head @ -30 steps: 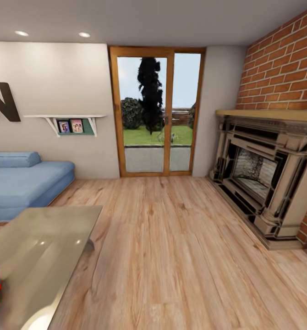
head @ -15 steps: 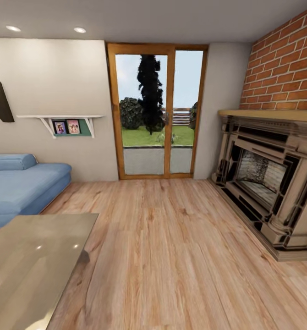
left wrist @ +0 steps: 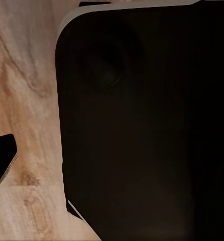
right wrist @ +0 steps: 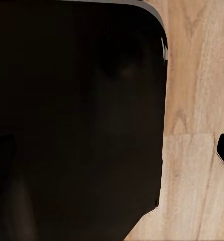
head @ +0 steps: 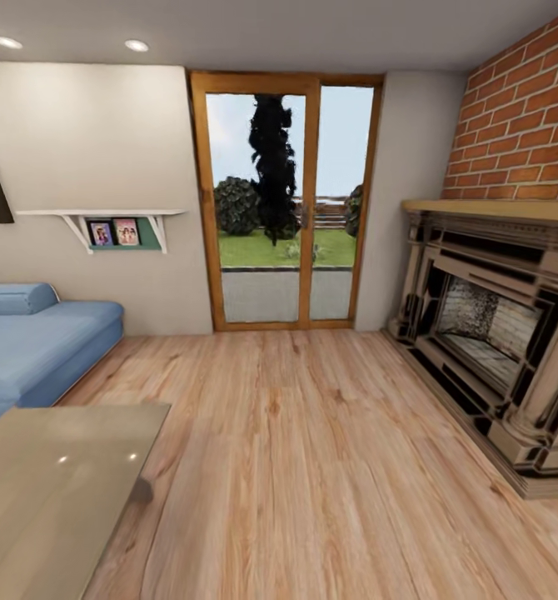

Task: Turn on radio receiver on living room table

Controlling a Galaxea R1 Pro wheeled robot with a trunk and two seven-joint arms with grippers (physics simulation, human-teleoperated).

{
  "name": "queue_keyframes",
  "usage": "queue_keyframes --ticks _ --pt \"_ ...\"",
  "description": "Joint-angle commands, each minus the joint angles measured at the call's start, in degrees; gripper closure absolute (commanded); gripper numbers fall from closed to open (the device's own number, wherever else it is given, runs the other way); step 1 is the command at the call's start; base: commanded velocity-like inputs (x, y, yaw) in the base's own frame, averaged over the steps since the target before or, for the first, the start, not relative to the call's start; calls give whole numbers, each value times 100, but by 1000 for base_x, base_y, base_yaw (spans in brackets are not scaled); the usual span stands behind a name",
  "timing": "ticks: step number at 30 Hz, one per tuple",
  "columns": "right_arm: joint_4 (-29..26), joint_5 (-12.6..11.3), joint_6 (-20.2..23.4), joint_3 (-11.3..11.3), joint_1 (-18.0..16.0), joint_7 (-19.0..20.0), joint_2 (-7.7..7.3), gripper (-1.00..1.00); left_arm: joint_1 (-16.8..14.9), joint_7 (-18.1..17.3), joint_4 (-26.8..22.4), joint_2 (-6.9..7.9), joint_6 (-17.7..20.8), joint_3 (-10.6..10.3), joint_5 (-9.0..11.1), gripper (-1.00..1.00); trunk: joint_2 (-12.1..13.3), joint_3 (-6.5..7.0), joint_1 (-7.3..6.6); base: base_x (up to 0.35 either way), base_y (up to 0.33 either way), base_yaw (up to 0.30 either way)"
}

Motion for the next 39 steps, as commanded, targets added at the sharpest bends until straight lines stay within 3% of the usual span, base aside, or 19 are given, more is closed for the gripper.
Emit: queue_keyframes --ticks 1,12,39 --pt "0 0 0 0 0 -1 0 -100 0 0 0 0 0 0 0 -100 0 0 0 323 0 0" --pt "-2 19 -17 15 0 -6 -3 -100 0 -3 0 0 -17 0 0 -100 0 -22 0 153 0 91" --pt "-3 8 -26 9 0 -7 0 -100 0 -13 0 -8 -18 8 0 -100 0 -36 0 1 0 288"
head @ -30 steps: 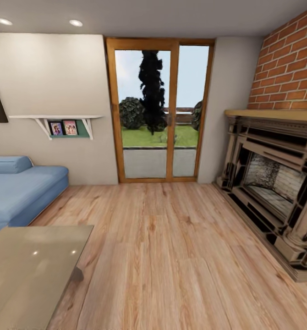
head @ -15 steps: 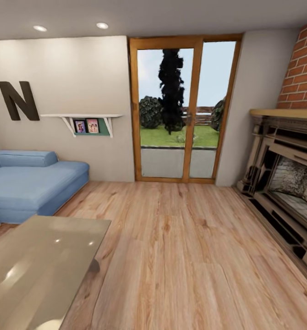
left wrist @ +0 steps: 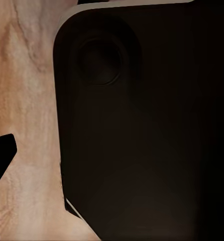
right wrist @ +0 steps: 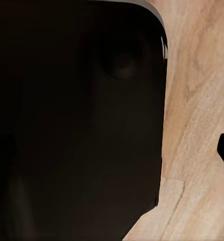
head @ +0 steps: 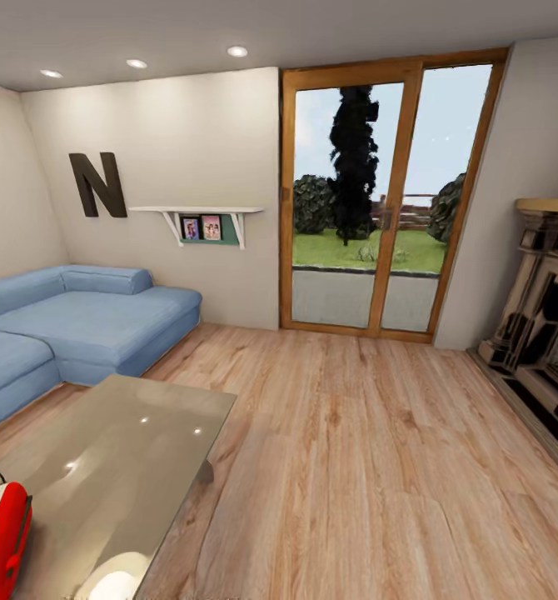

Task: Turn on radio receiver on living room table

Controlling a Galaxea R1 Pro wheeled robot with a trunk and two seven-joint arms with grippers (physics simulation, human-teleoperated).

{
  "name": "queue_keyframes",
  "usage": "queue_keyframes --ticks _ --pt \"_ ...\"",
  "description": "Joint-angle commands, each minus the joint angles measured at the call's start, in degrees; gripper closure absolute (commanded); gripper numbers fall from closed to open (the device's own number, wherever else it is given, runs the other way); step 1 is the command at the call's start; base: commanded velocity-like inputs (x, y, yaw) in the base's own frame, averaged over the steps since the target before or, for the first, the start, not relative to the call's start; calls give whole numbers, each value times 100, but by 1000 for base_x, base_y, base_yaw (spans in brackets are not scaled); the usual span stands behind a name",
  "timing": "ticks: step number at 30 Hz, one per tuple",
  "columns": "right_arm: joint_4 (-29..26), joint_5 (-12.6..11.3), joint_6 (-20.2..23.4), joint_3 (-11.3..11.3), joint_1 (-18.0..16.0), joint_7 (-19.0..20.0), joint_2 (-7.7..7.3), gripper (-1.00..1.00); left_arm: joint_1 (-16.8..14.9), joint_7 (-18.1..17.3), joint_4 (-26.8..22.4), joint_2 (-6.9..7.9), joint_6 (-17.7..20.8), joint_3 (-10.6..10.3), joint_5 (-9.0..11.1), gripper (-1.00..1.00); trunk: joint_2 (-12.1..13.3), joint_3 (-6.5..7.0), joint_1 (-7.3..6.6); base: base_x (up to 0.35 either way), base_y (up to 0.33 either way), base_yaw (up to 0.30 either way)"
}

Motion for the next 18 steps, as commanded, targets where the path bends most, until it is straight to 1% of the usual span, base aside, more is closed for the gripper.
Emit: queue_keyframes --ticks 1,8,18 --pt "1 -1 0 0 0 0 0 -100 0 5 0 0 0 0 0 -100 0 0 0 0 0 299" --pt "1 1 -107 0 0 0 0 -100 0 13 0 -1 0 4 0 -100 0 0 0 0 0 299" --pt "2 1 -132 -1 0 0 0 -100 0 -4 0 3 -38 26 0 -100 0 0 0 0 0 299"
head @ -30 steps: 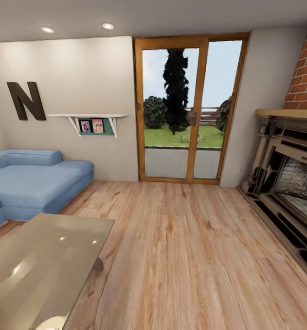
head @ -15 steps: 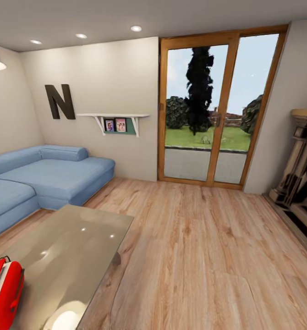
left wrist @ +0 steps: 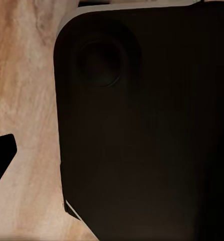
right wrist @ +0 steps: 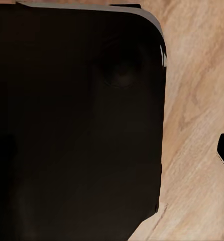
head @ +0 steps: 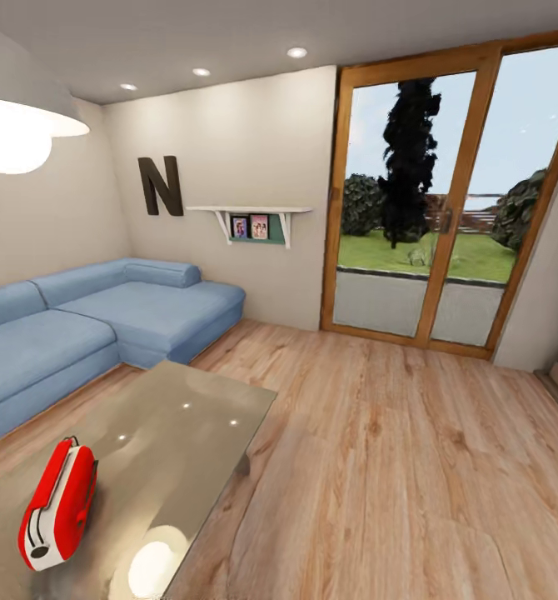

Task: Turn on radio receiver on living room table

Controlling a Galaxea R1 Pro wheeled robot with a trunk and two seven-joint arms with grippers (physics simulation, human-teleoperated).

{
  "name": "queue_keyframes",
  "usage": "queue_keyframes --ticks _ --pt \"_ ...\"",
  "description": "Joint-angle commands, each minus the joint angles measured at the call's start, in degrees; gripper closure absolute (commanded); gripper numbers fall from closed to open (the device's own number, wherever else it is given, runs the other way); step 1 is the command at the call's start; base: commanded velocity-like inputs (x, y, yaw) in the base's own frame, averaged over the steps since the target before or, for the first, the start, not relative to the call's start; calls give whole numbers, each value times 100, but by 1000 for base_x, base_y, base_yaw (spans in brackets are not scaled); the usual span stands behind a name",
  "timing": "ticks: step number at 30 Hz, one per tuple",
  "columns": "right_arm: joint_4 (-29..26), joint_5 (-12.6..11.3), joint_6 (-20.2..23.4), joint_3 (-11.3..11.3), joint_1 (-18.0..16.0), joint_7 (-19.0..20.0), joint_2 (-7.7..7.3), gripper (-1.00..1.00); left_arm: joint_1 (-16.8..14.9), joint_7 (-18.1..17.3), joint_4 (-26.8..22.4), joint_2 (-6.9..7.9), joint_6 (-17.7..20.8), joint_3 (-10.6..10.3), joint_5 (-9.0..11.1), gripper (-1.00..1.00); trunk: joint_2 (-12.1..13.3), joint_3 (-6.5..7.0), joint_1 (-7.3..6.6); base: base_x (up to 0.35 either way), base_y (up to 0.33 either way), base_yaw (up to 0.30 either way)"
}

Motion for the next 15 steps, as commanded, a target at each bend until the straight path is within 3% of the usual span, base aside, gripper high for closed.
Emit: queue_keyframes --ticks 1,8,15 --pt "0 0 0 -1 0 0 0 -100 0 0 0 2 -30 0 0 -100 0 0 0 0 0 299" --pt "0 0 0 1 0 0 0 -100 0 0 7 18 -363 -7 0 -100 0 0 0 0 0 299" --pt "1 0 0 1 0 0 0 -100 0 0 15 11 -450 -10 0 -100 0 0 0 0 0 298"
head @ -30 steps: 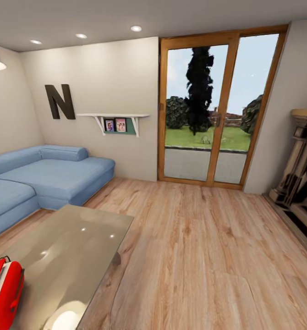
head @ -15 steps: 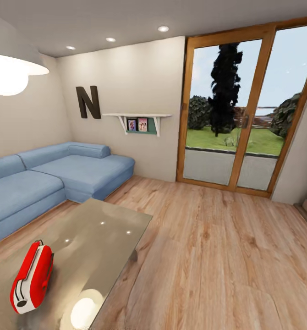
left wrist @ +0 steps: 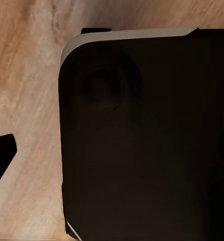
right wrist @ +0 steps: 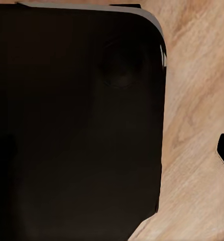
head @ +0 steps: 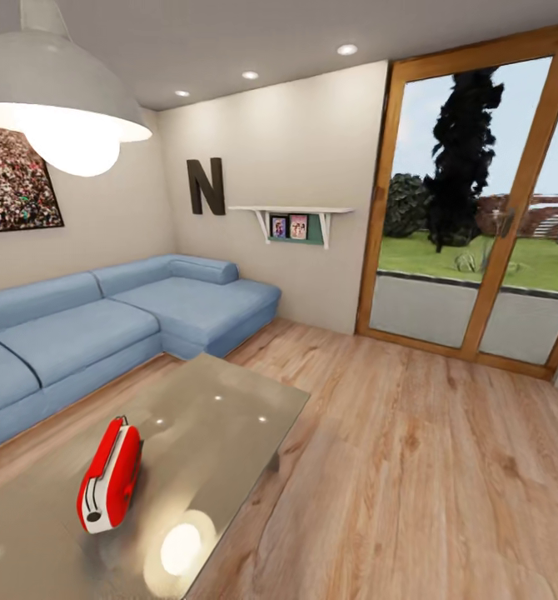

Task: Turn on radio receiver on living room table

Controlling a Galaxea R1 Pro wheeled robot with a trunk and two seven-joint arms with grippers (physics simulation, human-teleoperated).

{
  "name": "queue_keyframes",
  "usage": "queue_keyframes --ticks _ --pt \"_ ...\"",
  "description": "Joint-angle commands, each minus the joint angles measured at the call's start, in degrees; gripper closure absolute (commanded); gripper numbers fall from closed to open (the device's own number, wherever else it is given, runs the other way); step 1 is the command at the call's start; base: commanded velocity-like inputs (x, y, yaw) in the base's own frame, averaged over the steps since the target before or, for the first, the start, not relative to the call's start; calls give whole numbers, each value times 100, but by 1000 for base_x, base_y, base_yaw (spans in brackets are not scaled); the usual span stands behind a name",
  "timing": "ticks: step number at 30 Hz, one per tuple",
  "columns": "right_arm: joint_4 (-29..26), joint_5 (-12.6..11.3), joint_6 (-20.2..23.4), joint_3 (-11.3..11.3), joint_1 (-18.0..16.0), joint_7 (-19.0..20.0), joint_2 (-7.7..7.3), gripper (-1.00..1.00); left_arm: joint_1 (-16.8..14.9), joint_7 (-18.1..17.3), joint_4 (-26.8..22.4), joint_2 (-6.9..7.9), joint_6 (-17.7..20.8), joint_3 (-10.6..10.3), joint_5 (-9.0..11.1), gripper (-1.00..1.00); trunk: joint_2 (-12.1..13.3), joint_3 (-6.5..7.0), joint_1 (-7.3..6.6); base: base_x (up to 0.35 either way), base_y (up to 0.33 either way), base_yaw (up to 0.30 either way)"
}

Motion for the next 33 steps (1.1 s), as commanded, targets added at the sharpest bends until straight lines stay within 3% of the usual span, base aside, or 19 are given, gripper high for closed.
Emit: queue_keyframes --ticks 1,27,33 --pt "0 0 0 0 0 0 0 -100 0 0 2 4 -10 1 0 -100 0 0 0 0 0 298" --pt "0 0 -7 2 0 0 0 -100 0 0 3 2 -22 4 4 -100 0 0 0 0 0 298" --pt "0 31 0 9 0 0 0 -100 0 0 3 -3 -22 9 3 -100 0 0 0 7 0 67"
